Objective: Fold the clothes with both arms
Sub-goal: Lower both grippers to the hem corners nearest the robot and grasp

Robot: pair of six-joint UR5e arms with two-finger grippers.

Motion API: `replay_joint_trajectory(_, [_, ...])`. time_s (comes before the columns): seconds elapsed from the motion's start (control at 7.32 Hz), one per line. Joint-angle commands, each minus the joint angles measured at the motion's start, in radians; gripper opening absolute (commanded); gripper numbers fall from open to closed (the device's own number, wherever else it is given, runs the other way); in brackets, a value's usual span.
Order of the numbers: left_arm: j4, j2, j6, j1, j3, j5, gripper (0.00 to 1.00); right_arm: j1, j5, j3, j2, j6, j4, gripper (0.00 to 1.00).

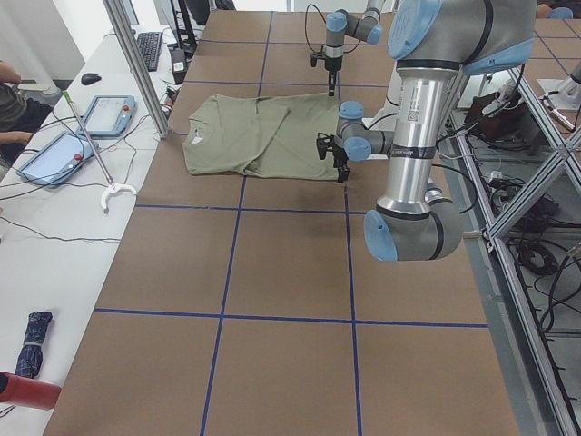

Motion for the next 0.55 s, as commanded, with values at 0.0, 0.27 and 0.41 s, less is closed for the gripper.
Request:
replay_joint_trajectory(0.0, [0.006,0.000,-0.002,0.003,0.002,-0.003,0.55,0.002,0.000,0.001,0.000,-0.001,0.000,0.00])
replay_joint_trajectory(0.27, [0.006,0.003,-0.004,0.003,0.001,-0.003,0.25,0.002,0.000,0.006,-0.002,-0.001,0.000,0.00])
replay_joint_trajectory(0.41, [0.007,0.002,-0.004,0.004,0.001,-0.004,0.14,0.002,0.000,0.006,-0.002,-0.001,0.000,0.00])
